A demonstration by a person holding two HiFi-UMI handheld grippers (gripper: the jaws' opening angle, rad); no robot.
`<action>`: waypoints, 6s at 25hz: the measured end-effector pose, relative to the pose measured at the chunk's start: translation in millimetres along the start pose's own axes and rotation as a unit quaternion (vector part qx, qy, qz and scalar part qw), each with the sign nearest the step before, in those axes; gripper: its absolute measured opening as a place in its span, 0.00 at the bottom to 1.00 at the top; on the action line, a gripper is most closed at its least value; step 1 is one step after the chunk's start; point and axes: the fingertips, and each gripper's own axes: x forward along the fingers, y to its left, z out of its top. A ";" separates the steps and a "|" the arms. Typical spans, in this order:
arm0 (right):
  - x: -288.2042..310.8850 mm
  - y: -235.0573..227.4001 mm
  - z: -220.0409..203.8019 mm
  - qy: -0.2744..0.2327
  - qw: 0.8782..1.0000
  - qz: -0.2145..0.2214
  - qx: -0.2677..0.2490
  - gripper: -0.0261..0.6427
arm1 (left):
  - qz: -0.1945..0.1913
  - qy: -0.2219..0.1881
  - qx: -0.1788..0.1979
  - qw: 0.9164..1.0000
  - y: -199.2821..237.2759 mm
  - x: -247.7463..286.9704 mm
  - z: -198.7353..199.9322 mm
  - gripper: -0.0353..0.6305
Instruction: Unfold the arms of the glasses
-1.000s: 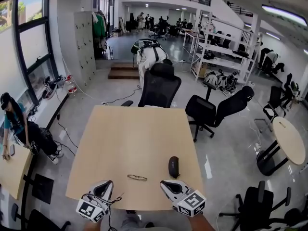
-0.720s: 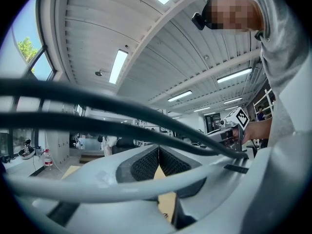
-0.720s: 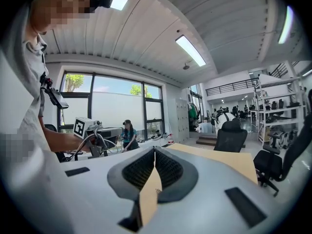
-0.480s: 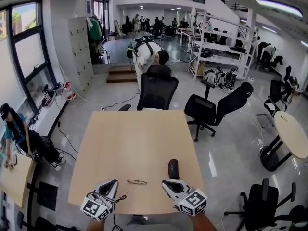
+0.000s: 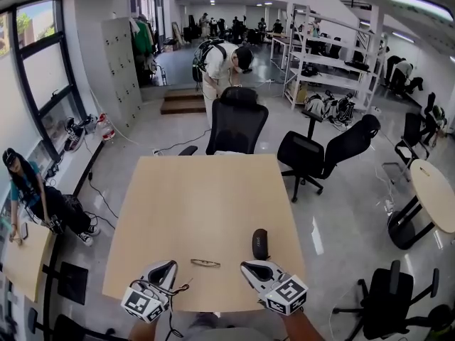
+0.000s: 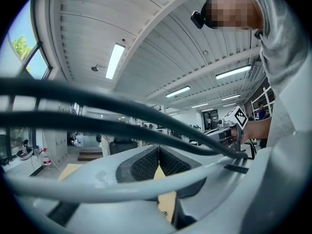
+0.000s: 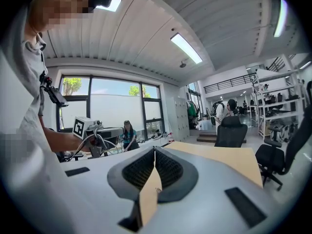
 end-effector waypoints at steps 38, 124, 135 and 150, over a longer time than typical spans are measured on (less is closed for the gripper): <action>165.6 -36.0 -134.1 0.164 0.983 0.001 0.077 0.05 | -0.050 0.130 -0.103 0.985 111.4 62.8 -182.2 0.06; 194.2 1.5 -321.9 0.432 0.897 0.086 0.026 0.08 | -0.266 0.321 -0.170 0.893 -11.8 55.3 -354.6 0.14; 215.7 -21.6 -325.3 0.413 0.910 0.002 0.027 0.08 | -0.252 0.291 -0.199 0.901 -2.2 42.9 -336.6 0.18; 225.6 -18.0 -341.2 0.442 0.897 0.017 -0.009 0.07 | -0.284 0.423 -0.011 0.860 11.4 89.1 -387.9 0.14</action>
